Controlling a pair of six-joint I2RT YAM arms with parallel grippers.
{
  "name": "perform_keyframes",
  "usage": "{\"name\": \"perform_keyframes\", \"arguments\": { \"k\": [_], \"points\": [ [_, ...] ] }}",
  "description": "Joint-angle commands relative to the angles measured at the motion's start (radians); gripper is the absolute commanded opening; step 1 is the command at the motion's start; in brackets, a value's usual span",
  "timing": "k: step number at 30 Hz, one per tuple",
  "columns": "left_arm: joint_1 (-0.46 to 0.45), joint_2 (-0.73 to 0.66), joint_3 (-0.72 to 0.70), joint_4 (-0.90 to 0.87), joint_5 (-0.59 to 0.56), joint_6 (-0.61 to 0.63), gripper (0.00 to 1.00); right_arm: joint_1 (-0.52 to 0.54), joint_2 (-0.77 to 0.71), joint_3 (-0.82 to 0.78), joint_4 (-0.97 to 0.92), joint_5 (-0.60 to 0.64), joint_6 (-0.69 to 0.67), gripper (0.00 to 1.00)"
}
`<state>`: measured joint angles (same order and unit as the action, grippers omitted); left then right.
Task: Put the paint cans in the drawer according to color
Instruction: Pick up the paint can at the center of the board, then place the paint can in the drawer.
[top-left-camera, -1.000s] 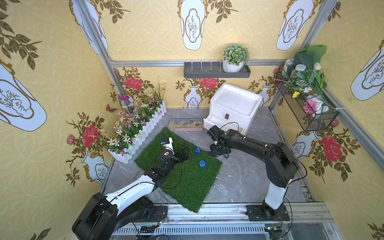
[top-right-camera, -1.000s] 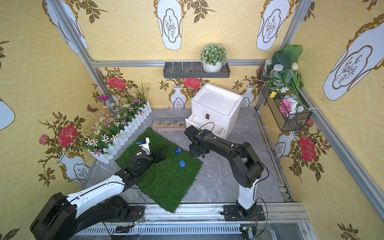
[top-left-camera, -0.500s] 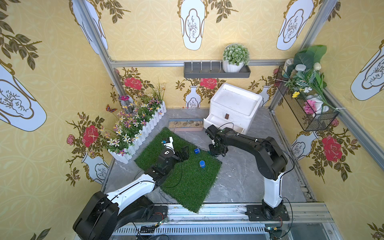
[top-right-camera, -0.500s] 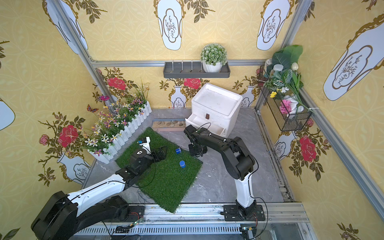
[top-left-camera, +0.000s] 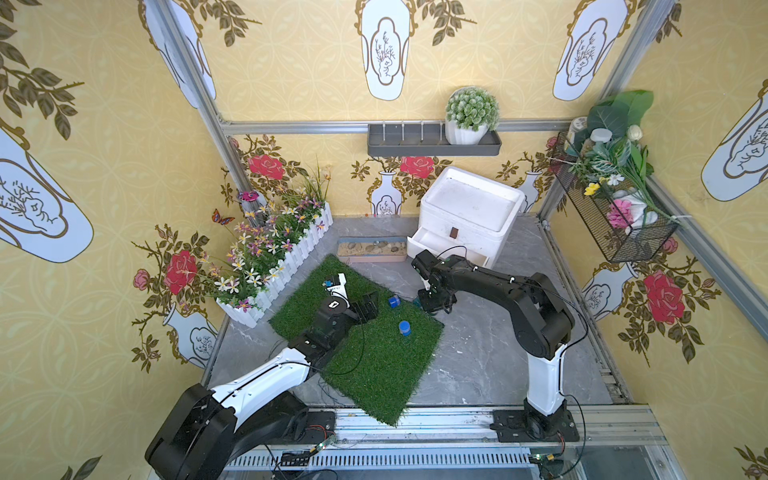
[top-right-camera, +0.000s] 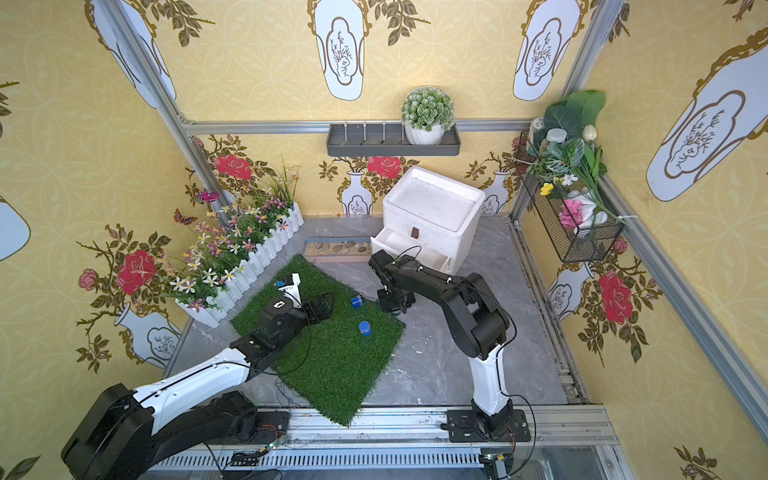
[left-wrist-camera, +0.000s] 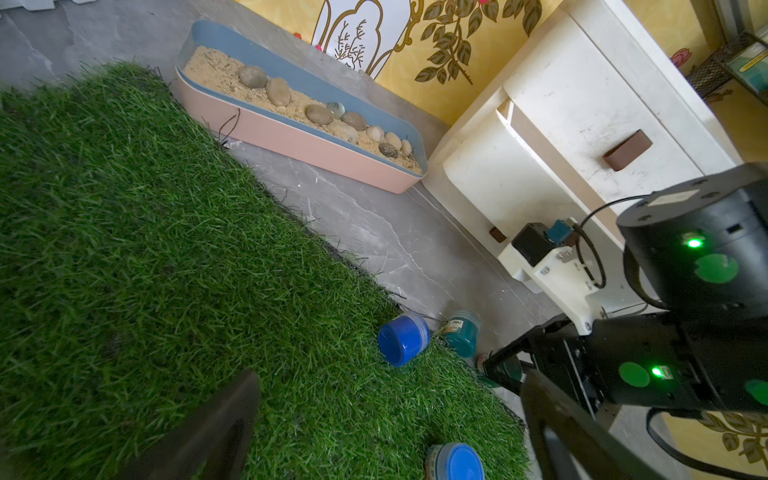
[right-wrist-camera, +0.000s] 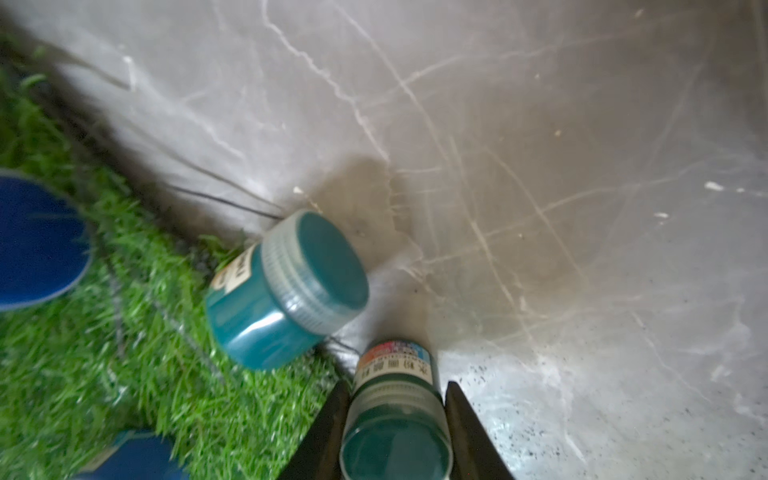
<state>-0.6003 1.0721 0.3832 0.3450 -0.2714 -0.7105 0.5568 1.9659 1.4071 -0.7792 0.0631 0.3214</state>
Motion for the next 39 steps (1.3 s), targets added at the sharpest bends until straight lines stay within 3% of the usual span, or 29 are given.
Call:
{"name": "perform_keyframes", "arguments": {
  "k": [1, 11, 17, 23, 31, 39],
  "points": [
    [0.002, 0.007, 0.0, 0.02, 0.017, -0.002, 1.0, 0.01, -0.092, -0.056, 0.031, 0.022, 0.017, 0.27],
    [0.001, 0.068, 0.047, 0.058, 0.094, 0.023, 1.0, 0.001, -0.472, -0.171, 0.045, 0.076, 0.049, 0.27],
    [0.0, 0.106, 0.069, 0.085, 0.152, 0.025, 1.0, -0.11, -0.607, -0.104, 0.034, 0.072, 0.05, 0.28],
    [0.001, 0.144, 0.095, 0.098, 0.192, 0.029, 1.0, -0.196, -0.528, 0.03, 0.015, 0.155, 0.057, 0.29],
    [0.0, 0.178, 0.129, 0.082, 0.241, 0.04, 1.0, -0.204, -0.359, 0.151, -0.013, 0.241, 0.108, 0.32],
    [0.0, 0.218, 0.168, 0.073, 0.291, 0.068, 1.0, -0.207, -0.279, 0.179, -0.011, 0.23, 0.141, 0.58]
  ]
}}
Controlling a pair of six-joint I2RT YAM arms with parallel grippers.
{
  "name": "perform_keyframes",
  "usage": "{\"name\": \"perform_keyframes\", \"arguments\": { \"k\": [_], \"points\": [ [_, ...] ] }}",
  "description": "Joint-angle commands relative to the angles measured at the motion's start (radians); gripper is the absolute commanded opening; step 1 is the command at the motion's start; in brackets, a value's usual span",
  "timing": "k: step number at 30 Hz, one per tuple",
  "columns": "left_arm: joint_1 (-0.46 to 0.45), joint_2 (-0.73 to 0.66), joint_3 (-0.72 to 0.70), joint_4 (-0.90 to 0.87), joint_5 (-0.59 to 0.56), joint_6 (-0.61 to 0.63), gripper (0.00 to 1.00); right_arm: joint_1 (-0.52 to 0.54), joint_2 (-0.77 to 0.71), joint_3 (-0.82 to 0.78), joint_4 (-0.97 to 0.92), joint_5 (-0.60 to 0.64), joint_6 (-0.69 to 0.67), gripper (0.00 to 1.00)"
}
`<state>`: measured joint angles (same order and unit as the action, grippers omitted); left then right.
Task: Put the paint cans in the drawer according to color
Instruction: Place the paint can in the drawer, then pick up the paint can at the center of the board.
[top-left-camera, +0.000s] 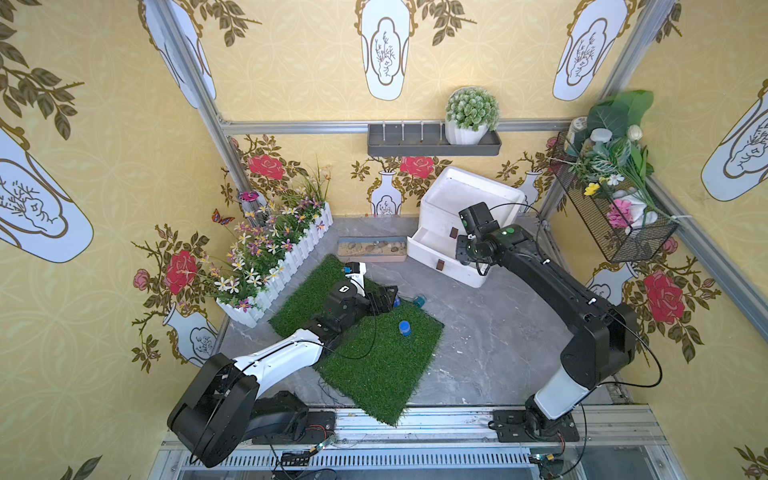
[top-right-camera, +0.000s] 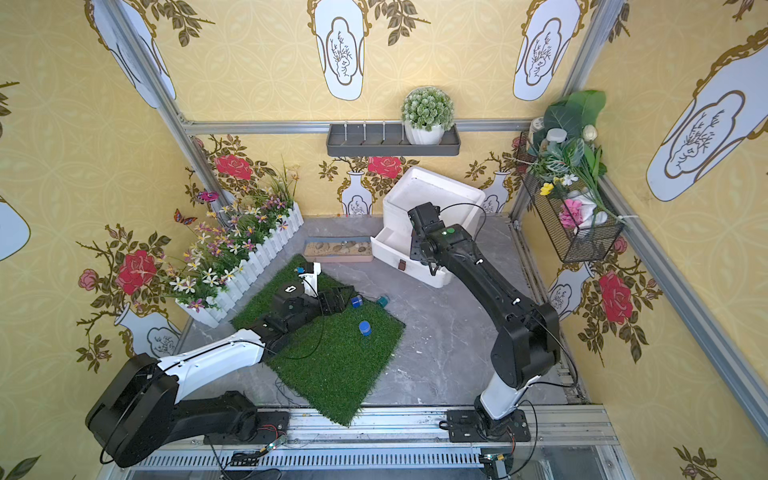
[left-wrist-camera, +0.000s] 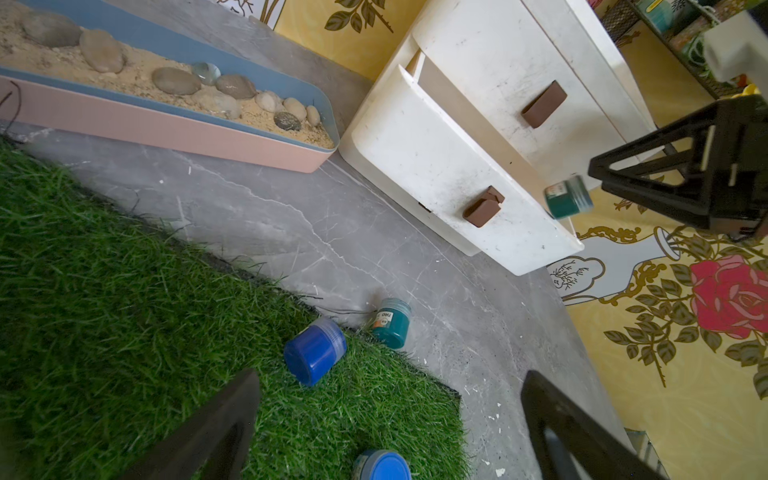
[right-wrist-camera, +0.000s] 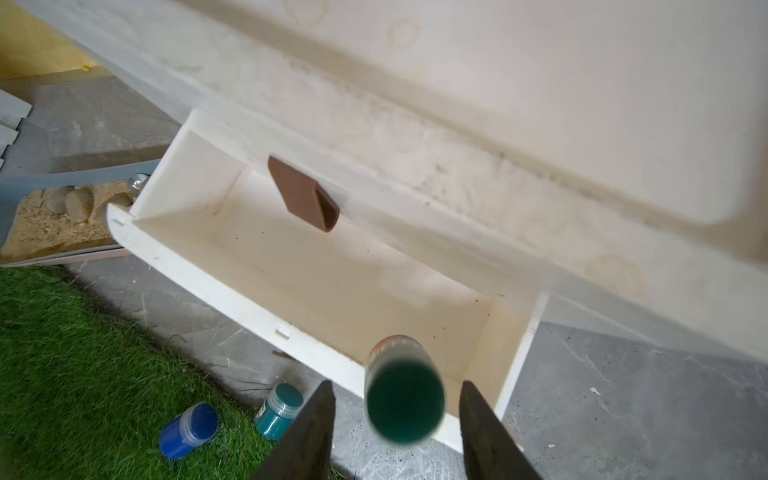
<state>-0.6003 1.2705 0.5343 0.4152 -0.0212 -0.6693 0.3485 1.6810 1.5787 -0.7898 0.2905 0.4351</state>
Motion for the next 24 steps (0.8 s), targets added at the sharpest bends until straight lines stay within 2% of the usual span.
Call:
{"name": "perform_keyframes", "arguments": {
  "k": [1, 7, 12, 16, 18, 22, 24],
  "points": [
    [0.0, 0.03, 0.027, -0.003, 0.052, 0.027, 1.0, 0.002, -0.003, -0.001, 0.005, -0.003, 0.027, 0.61],
    [-0.026, 0.119, 0.126, -0.09, 0.09, 0.121, 0.97, 0.008, -0.161, -0.095, 0.059, -0.071, 0.012, 0.64],
    [-0.094, 0.283, 0.335, -0.35, 0.034, 0.283, 0.93, 0.009, -0.478, -0.399, 0.287, -0.167, 0.019, 0.65],
    [-0.15, 0.457, 0.549, -0.611, -0.038, 0.424, 0.88, -0.005, -0.732, -0.733, 0.493, -0.191, 0.122, 0.73],
    [-0.165, 0.522, 0.628, -0.695, -0.05, 0.463, 0.86, -0.024, -0.814, -0.846, 0.526, -0.191, 0.187, 0.73],
    [-0.179, 0.634, 0.773, -0.814, -0.061, 0.496, 0.78, -0.101, -0.926, -1.025, 0.569, -0.222, 0.331, 0.74],
    [-0.18, 0.679, 0.829, -0.853, -0.062, 0.499, 0.76, -0.143, -0.954, -1.065, 0.578, -0.243, 0.362, 0.73]
  ]
}}
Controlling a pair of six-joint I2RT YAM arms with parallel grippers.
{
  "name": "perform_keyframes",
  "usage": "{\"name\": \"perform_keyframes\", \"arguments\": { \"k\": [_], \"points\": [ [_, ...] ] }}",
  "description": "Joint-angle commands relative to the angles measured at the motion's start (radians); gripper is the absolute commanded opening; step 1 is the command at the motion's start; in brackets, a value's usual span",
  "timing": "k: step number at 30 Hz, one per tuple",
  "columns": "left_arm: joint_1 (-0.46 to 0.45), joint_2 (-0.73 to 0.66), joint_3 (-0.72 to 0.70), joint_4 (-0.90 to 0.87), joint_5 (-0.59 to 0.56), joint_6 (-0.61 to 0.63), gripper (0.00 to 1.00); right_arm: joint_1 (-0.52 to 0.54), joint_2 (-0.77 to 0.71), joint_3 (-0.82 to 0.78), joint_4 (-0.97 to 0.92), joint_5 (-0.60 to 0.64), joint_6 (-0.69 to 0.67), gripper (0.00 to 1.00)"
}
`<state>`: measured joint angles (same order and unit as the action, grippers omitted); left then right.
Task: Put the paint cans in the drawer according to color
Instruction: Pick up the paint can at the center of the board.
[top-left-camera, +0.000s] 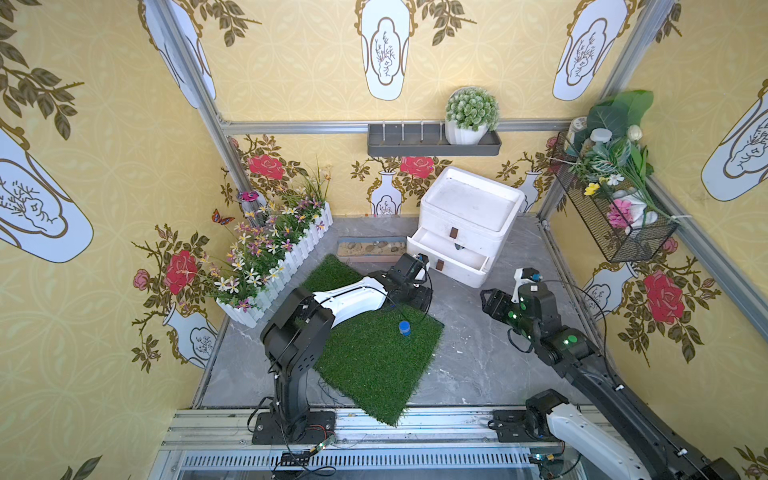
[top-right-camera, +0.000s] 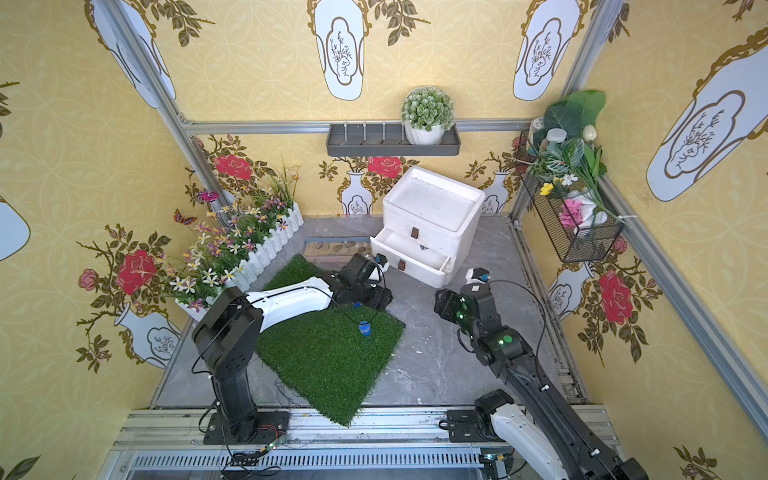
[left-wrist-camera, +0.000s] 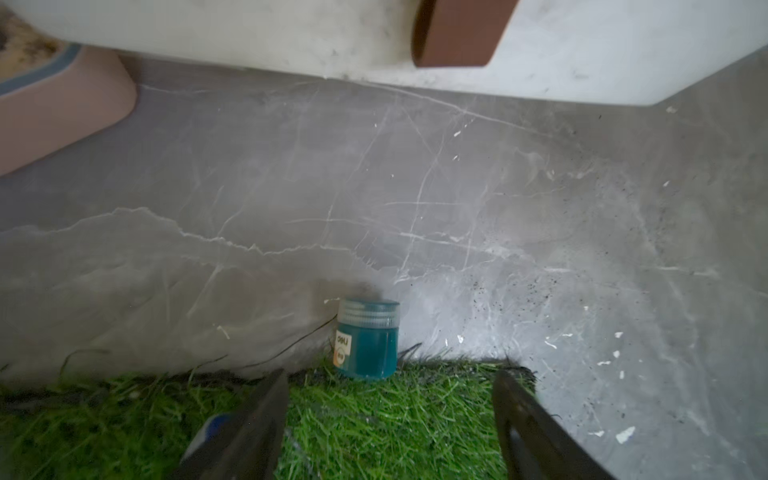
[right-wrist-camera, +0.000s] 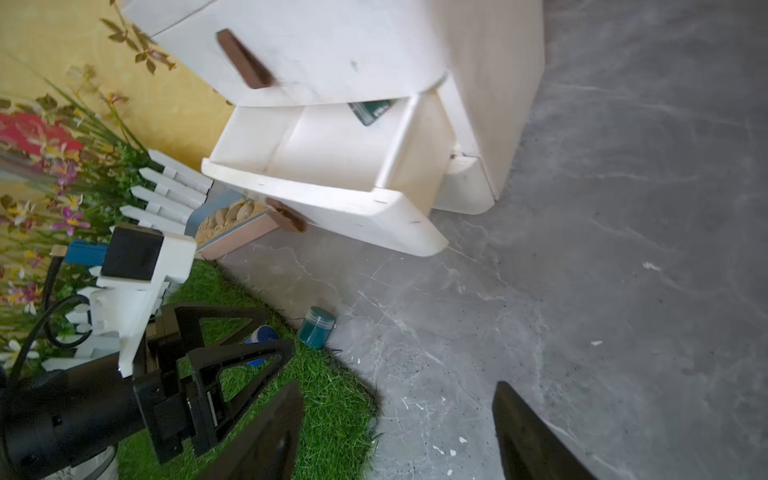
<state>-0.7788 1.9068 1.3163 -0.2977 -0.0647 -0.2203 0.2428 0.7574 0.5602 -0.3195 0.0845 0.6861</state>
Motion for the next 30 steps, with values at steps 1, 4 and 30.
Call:
{"name": "perform_keyframes", "arguments": {
  "k": [1, 4, 30],
  "points": [
    [-0.002, 0.068, 0.078, -0.159, -0.016, 0.053, 0.72, -0.063, -0.036, -0.055, 0.107, -0.055, 0.113, 0.73],
    [-0.002, 0.143, 0.18, -0.227, -0.006, 0.059, 0.64, -0.102, -0.033, -0.048, 0.09, -0.088, 0.109, 0.73],
    [-0.003, 0.26, 0.365, -0.377, -0.005, 0.032, 0.28, -0.148, -0.013, -0.025, 0.083, -0.142, 0.088, 0.73]
  ]
}}
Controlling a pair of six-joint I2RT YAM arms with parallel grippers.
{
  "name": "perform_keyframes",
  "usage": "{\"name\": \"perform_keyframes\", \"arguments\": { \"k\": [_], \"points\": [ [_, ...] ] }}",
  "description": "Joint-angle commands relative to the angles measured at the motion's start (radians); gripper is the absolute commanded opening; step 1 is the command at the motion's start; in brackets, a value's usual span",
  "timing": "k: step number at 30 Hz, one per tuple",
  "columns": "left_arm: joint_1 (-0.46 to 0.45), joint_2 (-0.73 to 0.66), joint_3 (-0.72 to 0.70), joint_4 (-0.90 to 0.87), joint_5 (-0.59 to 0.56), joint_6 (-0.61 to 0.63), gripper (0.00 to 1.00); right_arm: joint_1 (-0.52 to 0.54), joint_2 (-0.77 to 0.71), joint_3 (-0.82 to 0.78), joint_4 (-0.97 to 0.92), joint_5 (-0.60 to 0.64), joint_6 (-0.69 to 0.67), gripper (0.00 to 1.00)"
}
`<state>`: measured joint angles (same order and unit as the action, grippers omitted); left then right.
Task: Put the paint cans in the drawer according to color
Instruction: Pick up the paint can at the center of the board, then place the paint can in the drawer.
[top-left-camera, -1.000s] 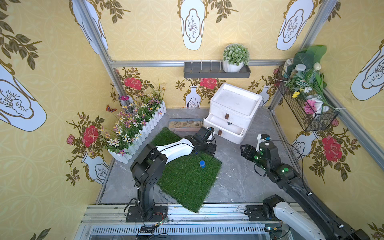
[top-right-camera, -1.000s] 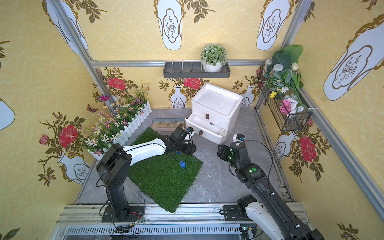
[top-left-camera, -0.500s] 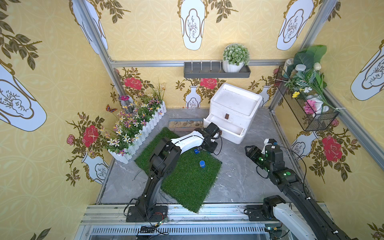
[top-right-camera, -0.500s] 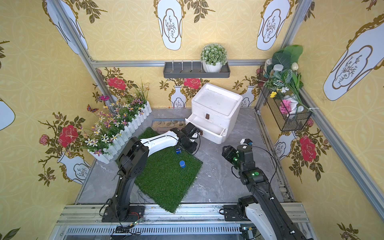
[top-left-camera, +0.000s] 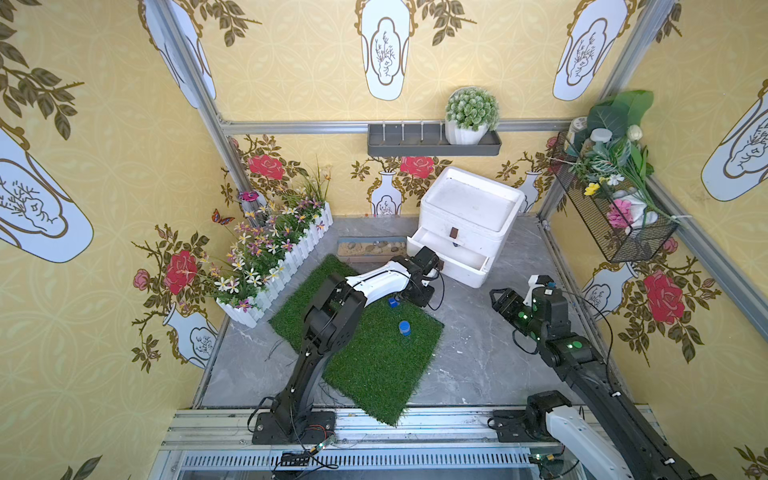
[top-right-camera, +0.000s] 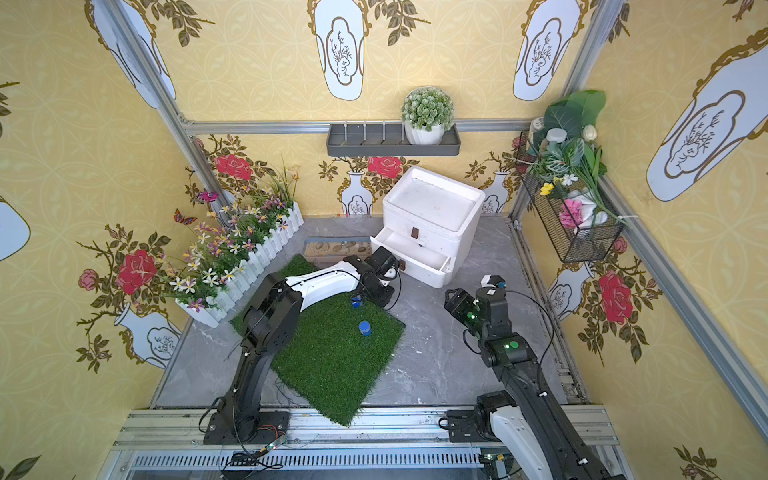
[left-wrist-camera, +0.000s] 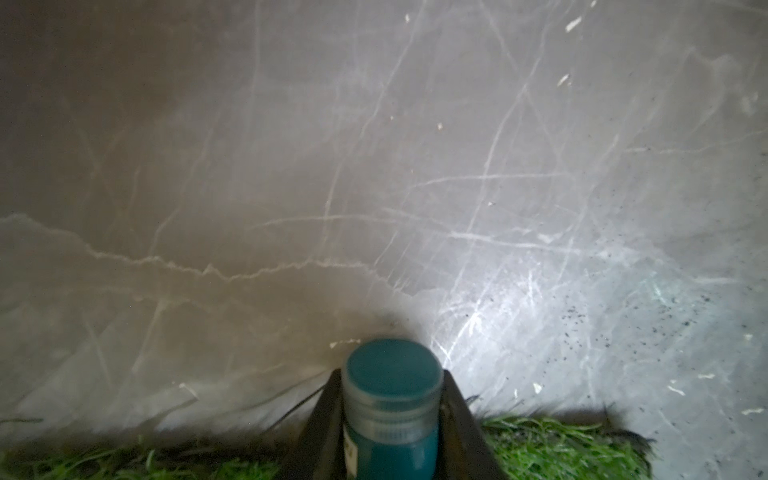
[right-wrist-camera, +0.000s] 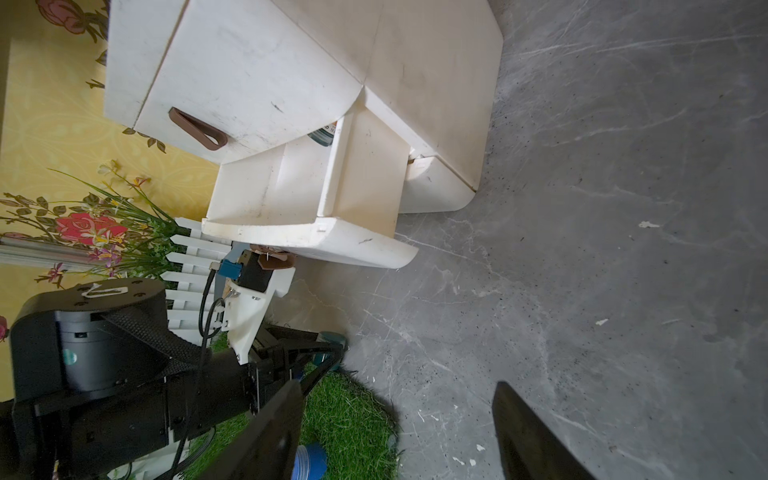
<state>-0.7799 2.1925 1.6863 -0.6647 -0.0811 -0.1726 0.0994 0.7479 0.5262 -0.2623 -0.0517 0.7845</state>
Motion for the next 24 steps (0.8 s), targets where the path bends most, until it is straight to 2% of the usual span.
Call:
{"name": "perform_keyframes", "arguments": {
  "k": [1, 7, 12, 17, 24],
  "points": [
    [-0.001, -0.052, -0.011, 0.001, 0.014, -0.024, 0.27, -0.005, -0.006, 0.01, 0.022, -0.006, -0.013, 0.73],
    [0.009, -0.215, -0.017, 0.106, 0.069, -0.086, 0.25, -0.016, -0.021, 0.008, 0.012, -0.003, -0.017, 0.73],
    [0.013, -0.285, 0.038, 0.257, 0.087, -0.134, 0.26, -0.018, -0.023, 0.006, 0.012, -0.009, -0.017, 0.73],
    [0.014, -0.229, 0.112, 0.396, 0.02, -0.145, 0.26, -0.018, -0.03, 0.003, 0.011, -0.016, -0.013, 0.73],
    [0.014, -0.083, 0.228, 0.433, -0.06, -0.148, 0.27, -0.019, -0.051, 0.002, -0.009, -0.016, -0.016, 0.73]
  ]
}}
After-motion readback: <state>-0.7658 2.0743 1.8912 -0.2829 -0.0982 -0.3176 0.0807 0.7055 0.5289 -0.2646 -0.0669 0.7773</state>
